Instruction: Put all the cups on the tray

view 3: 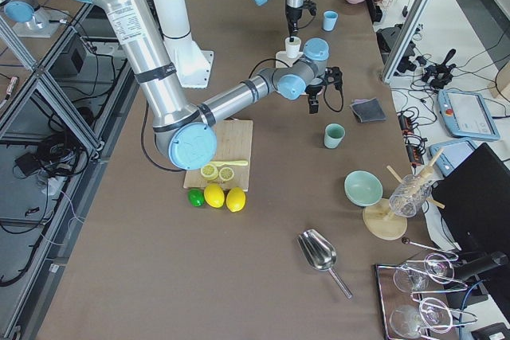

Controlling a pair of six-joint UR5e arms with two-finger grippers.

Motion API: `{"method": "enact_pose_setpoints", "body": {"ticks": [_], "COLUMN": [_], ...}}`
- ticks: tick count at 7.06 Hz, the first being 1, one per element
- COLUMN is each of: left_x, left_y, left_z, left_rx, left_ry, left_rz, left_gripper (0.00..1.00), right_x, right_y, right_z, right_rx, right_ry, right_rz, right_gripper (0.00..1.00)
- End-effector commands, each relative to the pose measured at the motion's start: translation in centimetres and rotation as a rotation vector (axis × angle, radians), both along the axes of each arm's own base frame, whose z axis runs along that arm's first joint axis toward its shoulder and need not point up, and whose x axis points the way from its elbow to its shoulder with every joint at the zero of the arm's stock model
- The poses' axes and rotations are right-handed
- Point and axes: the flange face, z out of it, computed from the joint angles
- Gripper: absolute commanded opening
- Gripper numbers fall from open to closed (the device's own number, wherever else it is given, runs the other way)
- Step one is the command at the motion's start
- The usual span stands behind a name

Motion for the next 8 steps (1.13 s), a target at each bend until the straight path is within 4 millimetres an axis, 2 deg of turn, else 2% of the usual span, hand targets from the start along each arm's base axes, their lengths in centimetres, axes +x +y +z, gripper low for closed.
{"method": "enact_pose_setpoints", "body": {"ticks": [1,2,3,4,6,8], "left_x": [2.5,2.6,2.7,2.7,2.7,2.8], "left_y": [-0.7,-0.8,-0.9,-0.9,-0.8,-0.6], "left_z": [-1.4,-1.4,-1.7,-1.8,-1.9,-2.1], "left_rx": [-0.011,-0.01,-0.006,-0.005,-0.006,-0.001], "left_ry": [-0.009,-0.01,-0.008,-0.007,-0.009,-0.009], "left_rz": [0.0,0.001,0.003,0.003,0.002,-0.001], "left_gripper": [0.28,0.9,0.98,0.98,0.98,0.98], "right_x": [3.7,4.6,4.4,3.9,3.4,3.6], "right_y": [-2.8,-4.1,-5.0,-6.2,-8.8,-9.5], "right_z": [5.9,7.5,8.7,8.9,9.1,9.0], "right_rx": [-0.046,-0.074,-0.1,-0.121,-0.15,-0.157], "right_ry": [0.059,0.073,0.088,0.095,0.107,0.107], "right_rz": [0.023,0.042,0.049,0.059,0.07,0.077], "right_gripper": [0.98,0.96,0.94,0.86,0.8,0.75]}}
